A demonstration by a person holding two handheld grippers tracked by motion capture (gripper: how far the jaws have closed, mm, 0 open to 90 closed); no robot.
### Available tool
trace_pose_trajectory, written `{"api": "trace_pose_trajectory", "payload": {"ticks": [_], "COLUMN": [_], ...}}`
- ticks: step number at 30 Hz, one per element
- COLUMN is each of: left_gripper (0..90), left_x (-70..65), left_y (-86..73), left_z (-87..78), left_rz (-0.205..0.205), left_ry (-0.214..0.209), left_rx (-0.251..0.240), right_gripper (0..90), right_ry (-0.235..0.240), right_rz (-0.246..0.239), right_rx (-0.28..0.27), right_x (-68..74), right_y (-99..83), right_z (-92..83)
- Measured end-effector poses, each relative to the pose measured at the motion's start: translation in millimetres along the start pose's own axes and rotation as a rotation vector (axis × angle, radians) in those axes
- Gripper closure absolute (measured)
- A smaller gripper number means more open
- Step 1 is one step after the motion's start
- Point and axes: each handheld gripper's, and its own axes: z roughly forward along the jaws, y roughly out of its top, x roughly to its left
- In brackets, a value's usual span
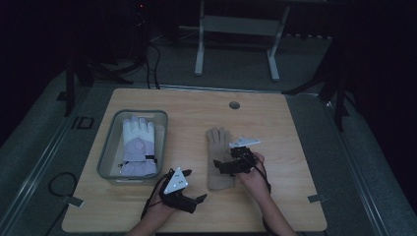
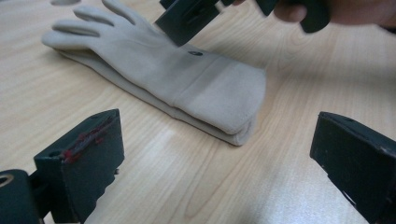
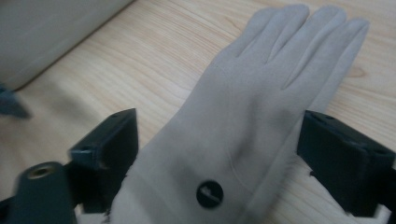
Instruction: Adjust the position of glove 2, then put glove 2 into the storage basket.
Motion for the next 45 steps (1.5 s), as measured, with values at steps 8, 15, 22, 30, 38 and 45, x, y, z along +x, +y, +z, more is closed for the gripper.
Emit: {"api": "trace_pose_trajectory", "payload": {"ticks": [8,15,22,30,38,45], "left_gripper": [2.7,4.2,4.5,6.1,20.9,30.2], "left_x": [-6.6,-6.1,0.9,0.7,5.0,2.3], "left_y": [4.5,7.3,13.6,25.6,39.8,47.3], "left_z": [2.1,10.8,17.0,27.2,41.9,66.6], "left_rz": [-0.017,-0.033,-0.079,-0.094,-0.041,0.028], "left_ry": [-0.031,-0.047,-0.083,-0.096,-0.197,-0.234], "left_rx": [-0.047,-0.028,0.015,0.052,0.073,0.148], "right_gripper": [18.6,15.1,13.5,17.1,30.3,33.1], "right_ry": [0.082,0.173,0.179,0.143,0.105,0.092], "right_rz": [-0.188,-0.096,-0.076,-0.059,0.065,0.136], "right_rx": [0.017,0.0,-0.013,-0.022,-0.047,-0.03], "right_x": [-25.9,-49.1,-54.5,-63.7,-75.1,-78.1], "right_y": [-9.9,-23.8,-25.9,-8.2,13.9,16.9], "right_z": [-21.5,-29.2,-25.6,-12.9,3.7,29.8]}}
